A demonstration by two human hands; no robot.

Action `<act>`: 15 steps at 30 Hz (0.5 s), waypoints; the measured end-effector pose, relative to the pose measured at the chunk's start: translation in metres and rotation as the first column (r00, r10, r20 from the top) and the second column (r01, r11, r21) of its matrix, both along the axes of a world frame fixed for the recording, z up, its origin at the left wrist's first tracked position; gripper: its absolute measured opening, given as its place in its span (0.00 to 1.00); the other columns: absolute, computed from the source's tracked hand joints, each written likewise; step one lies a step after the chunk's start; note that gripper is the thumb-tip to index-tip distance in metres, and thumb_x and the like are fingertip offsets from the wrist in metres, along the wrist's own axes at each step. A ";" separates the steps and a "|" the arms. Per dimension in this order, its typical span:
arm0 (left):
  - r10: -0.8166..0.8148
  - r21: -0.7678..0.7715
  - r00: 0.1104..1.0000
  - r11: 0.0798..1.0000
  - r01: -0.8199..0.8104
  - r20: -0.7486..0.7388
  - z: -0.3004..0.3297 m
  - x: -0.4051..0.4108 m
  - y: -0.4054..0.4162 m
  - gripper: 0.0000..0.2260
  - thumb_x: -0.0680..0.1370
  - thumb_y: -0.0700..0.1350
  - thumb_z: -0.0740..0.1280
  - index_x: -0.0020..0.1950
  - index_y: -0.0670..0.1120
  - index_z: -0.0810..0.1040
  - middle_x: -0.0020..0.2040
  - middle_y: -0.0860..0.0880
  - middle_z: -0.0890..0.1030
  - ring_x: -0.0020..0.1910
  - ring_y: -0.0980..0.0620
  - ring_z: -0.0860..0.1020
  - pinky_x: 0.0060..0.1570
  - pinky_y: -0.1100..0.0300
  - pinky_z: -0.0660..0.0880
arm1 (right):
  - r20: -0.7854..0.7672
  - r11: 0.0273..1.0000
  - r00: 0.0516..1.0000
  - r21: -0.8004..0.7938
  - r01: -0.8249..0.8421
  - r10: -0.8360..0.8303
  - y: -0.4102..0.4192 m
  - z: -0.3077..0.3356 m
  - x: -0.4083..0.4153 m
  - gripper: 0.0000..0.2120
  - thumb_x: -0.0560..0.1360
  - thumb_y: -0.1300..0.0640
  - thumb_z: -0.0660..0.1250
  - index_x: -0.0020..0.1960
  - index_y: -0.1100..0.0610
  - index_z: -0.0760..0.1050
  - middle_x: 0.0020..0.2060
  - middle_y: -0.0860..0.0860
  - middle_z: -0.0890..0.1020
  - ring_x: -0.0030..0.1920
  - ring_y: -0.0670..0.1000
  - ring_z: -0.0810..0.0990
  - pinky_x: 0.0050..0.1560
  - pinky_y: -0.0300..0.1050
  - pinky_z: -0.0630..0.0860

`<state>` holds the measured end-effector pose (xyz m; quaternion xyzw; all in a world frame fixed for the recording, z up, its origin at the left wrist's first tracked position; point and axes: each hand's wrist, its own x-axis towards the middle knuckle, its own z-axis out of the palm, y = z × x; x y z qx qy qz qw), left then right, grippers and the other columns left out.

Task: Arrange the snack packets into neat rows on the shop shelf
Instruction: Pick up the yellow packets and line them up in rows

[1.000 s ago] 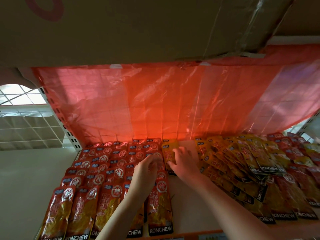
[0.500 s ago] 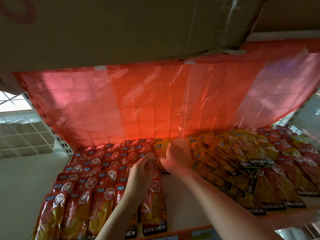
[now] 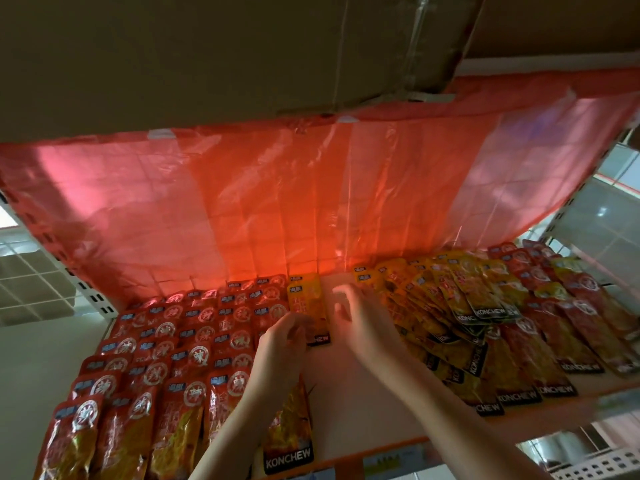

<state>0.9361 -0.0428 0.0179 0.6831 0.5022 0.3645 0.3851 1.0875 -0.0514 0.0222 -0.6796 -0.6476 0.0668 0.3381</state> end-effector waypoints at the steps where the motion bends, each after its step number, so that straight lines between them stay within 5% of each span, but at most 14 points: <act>1: -0.016 -0.006 1.000 1.000 0.016 -0.007 -0.002 0.007 -0.001 0.14 0.77 0.33 0.60 0.48 0.51 0.79 0.44 0.56 0.81 0.45 0.61 0.78 0.44 0.65 0.76 | 0.020 0.997 1.000 0.073 0.001 -0.003 -0.011 0.001 0.010 0.11 0.74 0.64 0.66 0.56 0.60 0.76 0.50 0.54 0.79 0.52 0.52 0.77 0.50 0.34 0.68; 7: -0.104 -0.053 0.993 0.993 0.101 -0.057 -0.016 0.054 -0.008 0.13 0.78 0.35 0.59 0.47 0.52 0.77 0.40 0.55 0.81 0.37 0.61 0.78 0.36 0.66 0.75 | 0.152 0.979 0.984 0.194 0.059 -0.089 -0.058 -0.006 0.073 0.13 0.70 0.67 0.70 0.54 0.60 0.77 0.51 0.52 0.78 0.54 0.52 0.76 0.55 0.46 0.76; 10: -0.115 -0.166 0.993 0.980 0.110 -0.021 -0.019 0.079 -0.011 0.08 0.80 0.38 0.59 0.52 0.44 0.78 0.39 0.51 0.80 0.34 0.56 0.79 0.30 0.64 0.75 | 0.185 0.980 0.973 0.168 0.105 -0.136 -0.068 -0.016 0.094 0.16 0.70 0.64 0.72 0.57 0.60 0.76 0.55 0.52 0.77 0.58 0.53 0.74 0.56 0.49 0.76; 15: -0.084 -0.155 0.987 0.986 0.062 -0.136 -0.020 0.107 -0.012 0.08 0.79 0.43 0.61 0.54 0.44 0.77 0.44 0.49 0.81 0.41 0.51 0.80 0.37 0.58 0.77 | 0.187 0.987 0.971 0.095 0.130 -0.146 -0.075 -0.040 0.097 0.16 0.75 0.54 0.64 0.61 0.56 0.73 0.59 0.51 0.76 0.60 0.53 0.73 0.58 0.52 0.73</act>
